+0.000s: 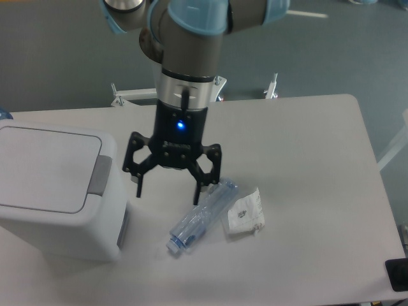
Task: Open the trash can
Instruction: 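Move the gripper across the table toward the white trash can lid, then push the gripper fingers against the lid edge to flip it open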
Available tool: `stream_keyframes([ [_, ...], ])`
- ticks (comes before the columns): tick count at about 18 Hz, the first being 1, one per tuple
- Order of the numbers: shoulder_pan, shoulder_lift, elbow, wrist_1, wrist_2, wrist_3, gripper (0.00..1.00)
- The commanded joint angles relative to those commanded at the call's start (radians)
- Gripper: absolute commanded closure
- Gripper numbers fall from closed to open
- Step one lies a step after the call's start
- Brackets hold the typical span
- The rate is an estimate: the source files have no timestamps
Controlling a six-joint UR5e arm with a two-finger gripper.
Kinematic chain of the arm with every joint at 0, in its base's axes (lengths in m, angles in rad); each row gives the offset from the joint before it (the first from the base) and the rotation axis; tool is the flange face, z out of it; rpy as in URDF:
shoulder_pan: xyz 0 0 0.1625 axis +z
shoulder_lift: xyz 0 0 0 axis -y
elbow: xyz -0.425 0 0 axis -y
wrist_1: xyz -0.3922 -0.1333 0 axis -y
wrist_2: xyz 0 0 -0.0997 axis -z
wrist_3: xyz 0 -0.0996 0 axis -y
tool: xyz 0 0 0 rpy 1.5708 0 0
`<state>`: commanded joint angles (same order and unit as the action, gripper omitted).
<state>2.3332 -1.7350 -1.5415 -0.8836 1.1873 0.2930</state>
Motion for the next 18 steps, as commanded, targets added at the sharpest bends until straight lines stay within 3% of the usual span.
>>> stream_keyframes([
  [5,-0.044,0.017,-0.069,0.003,0.002,0.005,0.00],
  [18,-0.069,0.023,-0.089,0.003,0.008,0.003,0.00],
])
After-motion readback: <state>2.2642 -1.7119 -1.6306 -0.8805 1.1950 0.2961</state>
